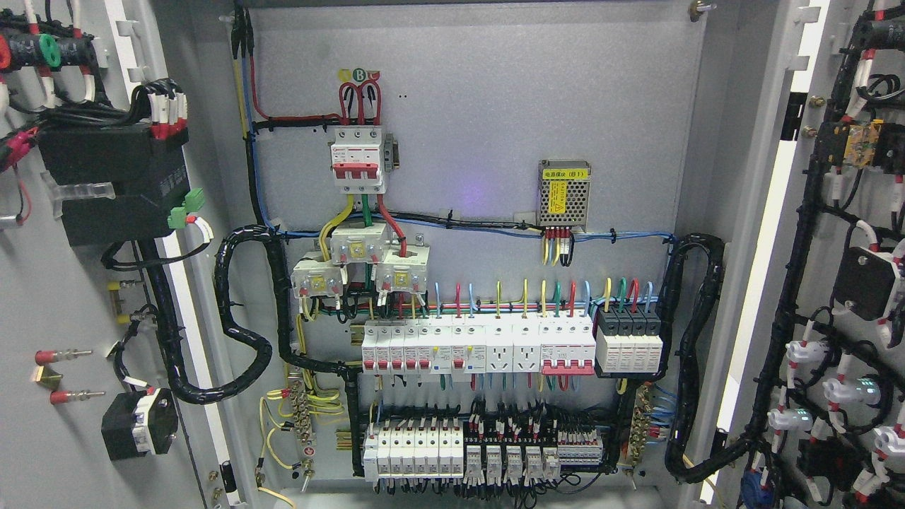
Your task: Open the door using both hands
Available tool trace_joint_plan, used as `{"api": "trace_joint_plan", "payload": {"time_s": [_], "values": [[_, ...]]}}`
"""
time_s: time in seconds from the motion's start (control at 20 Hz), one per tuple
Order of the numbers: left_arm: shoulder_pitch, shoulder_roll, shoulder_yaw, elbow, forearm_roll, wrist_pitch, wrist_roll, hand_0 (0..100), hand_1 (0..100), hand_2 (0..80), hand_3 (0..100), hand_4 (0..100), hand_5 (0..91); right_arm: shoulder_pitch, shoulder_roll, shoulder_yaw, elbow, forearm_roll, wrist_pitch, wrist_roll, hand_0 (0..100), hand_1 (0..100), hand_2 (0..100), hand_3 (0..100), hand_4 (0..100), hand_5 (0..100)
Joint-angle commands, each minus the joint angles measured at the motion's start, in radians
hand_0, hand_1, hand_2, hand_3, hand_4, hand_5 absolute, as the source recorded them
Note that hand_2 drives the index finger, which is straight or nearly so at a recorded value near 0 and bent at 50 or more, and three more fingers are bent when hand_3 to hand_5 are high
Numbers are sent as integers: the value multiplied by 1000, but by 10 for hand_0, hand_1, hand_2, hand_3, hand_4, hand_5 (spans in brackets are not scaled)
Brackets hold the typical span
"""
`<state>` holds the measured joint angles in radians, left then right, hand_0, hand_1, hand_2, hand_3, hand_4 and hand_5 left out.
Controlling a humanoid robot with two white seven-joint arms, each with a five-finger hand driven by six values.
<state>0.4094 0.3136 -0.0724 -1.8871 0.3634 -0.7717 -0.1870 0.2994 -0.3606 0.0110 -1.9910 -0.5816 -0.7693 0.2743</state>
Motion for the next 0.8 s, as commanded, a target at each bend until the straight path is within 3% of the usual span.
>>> {"api": "trace_joint_plan", "payload": {"time_s": [0.0,0.5,0.75], "values": [[6,33,57,3,45,-291,0,0,0,0,0,41,0,1,-55,-40,29,-47,-1,2,0,0,0,0,0,0],[34,75,125,6,132,-291,-2,0,0,0,0,42,0,-3,-106,-71,57,-106,-1,8,0,0,0,0,0,0],[34,85,154,8,161,-290,-2,0,0,0,0,42,0,0,-113,-86,58,-115,-4,16,0,0,0,0,0,0]]}}
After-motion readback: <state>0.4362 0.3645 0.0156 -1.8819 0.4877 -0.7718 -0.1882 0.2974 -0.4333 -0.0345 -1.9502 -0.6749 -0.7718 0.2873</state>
